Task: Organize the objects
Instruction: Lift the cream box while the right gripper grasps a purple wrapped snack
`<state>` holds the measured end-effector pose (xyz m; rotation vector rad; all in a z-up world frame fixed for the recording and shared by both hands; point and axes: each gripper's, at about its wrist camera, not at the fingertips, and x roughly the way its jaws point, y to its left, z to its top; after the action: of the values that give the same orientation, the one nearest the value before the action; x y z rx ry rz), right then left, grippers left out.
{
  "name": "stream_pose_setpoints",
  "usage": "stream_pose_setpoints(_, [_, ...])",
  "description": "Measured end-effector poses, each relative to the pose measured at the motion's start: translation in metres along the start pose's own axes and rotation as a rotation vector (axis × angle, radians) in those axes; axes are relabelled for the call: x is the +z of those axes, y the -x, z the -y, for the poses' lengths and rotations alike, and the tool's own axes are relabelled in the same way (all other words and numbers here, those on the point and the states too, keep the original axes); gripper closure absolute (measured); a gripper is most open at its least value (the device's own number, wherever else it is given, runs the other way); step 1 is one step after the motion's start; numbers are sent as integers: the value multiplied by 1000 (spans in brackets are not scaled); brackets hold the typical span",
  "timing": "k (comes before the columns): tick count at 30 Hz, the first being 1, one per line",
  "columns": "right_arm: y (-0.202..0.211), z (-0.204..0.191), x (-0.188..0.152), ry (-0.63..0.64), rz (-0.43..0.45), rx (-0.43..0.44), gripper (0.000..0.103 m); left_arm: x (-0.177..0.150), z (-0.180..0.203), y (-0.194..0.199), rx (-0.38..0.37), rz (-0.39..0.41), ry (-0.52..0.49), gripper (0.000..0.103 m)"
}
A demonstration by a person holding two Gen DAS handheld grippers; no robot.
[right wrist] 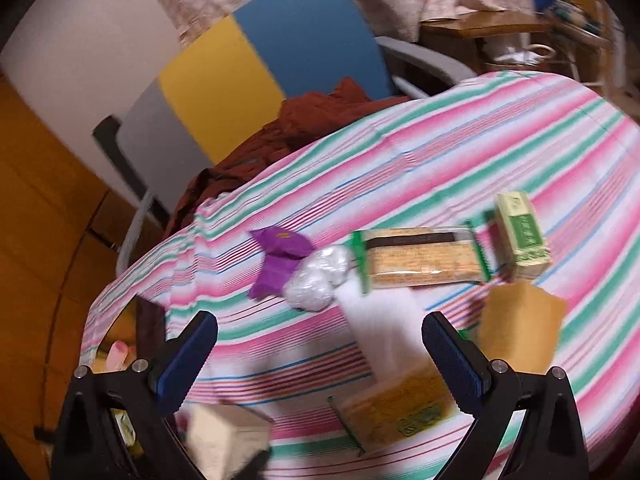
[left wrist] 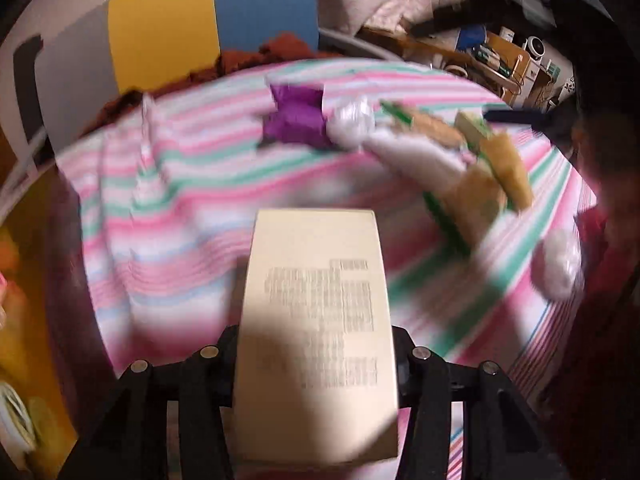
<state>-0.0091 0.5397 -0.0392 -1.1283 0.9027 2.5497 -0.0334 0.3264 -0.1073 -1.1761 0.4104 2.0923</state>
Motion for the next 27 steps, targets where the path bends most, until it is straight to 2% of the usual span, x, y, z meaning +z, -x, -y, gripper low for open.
stream_pose_setpoints(5, [-20,-33,15,125,-86,52,0,-11,1,3,-5,59,-46,52])
stream_pose_setpoints(10, [-70,-59,40,201,-184,15,5,-14,-5,3,-57,77,-14,52])
stream_pose_setpoints(15, [-129,-72,61,248,-258,-62,8,-16,-4,3,-63,102,-26,52])
stream_pose_setpoints(17, [-147,-69,66,233,-283,-79,12,-15,-6,2,-73,109,-24,51])
stream_pose_setpoints(18, [-158,-67,68,227,-306,-84,18,-16,-7,3,-81,112,-21,51])
stream_pose_setpoints(20, [-176,-58,69,205,-342,-123,40,-16,-9,3,-92,118,-14,51])
stream_pose_setpoints(21, [-181,-53,69,193,-351,-140,46,-17,-9,3,-94,120,-13,51])
stream_pose_setpoints(25, [-170,-49,72,184,-329,-113,51,-16,-9,1,-96,128,-13,51])
stream_pose_setpoints(27, [-155,-43,77,148,-286,-97,51,-17,-9,1,-94,130,-16,51])
